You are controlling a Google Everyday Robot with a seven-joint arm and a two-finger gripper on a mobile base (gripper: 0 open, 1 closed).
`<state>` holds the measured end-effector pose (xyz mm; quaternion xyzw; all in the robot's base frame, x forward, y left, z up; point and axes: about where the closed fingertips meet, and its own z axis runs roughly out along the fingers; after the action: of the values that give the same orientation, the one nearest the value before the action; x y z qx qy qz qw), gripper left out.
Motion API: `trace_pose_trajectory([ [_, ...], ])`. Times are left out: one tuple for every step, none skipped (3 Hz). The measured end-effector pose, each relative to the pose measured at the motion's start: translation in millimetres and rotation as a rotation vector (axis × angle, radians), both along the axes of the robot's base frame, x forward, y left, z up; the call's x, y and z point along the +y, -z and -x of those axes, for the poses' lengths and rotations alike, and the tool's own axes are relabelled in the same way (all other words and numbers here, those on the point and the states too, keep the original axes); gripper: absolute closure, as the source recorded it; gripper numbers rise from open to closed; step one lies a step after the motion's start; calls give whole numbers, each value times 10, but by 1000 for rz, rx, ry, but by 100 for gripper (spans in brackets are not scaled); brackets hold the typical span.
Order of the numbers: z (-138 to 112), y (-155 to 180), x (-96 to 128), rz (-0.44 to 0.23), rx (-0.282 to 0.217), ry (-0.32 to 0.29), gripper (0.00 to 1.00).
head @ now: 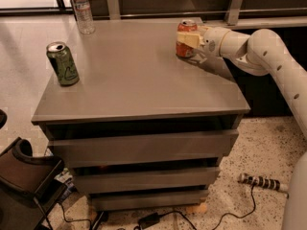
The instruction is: Move coke can near green can
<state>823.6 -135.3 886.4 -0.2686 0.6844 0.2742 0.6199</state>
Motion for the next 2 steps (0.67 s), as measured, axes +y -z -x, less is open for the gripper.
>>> trace_pose_trajectory([
  [0, 0, 3, 0, 0, 0, 100],
  [41, -73, 5, 29, -1, 2, 100],
])
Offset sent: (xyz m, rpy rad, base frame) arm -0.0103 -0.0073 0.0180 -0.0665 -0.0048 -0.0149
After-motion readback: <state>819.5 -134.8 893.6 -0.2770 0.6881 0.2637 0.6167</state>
